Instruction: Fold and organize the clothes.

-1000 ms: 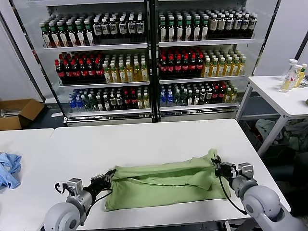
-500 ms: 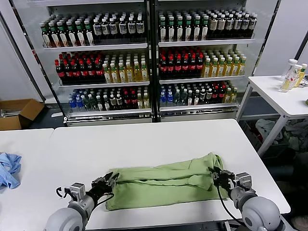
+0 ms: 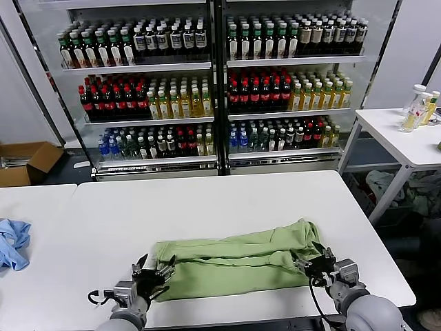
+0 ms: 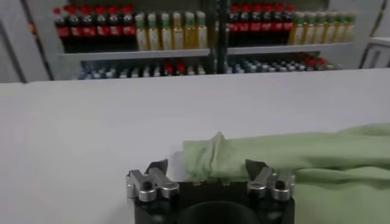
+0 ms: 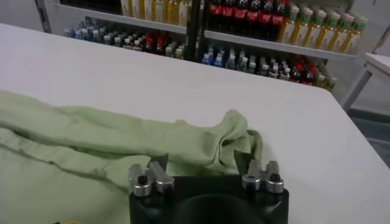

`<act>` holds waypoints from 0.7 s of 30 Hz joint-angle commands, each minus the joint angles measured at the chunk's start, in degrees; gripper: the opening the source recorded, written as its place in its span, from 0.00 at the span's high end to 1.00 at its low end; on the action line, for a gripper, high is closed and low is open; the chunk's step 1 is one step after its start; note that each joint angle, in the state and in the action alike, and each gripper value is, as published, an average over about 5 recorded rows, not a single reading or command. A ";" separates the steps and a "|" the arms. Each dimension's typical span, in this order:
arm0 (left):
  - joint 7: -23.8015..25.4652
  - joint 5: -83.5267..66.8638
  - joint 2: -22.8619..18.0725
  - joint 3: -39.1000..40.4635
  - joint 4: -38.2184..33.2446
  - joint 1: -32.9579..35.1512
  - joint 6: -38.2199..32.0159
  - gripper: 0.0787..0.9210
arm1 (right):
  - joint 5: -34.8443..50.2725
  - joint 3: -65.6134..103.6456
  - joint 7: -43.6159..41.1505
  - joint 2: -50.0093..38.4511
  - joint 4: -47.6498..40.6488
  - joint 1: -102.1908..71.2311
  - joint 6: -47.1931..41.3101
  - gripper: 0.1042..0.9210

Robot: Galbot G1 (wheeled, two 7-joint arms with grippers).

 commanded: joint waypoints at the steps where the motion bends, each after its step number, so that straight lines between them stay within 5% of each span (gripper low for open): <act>1: -4.43 7.57 -6.82 1.38 1.42 1.39 -0.38 0.13 | -1.73 -0.39 -0.14 0.14 0.89 -1.00 0.06 0.13; 5: -3.85 7.36 -7.25 1.99 1.59 1.96 0.09 0.20 | -1.69 -0.07 -0.22 -0.07 0.97 -1.09 0.06 0.12; 21: -2.61 -3.25 -5.47 -1.40 2.60 -0.16 0.28 0.74 | -1.40 0.54 -0.25 -0.44 1.49 -0.96 0.23 0.12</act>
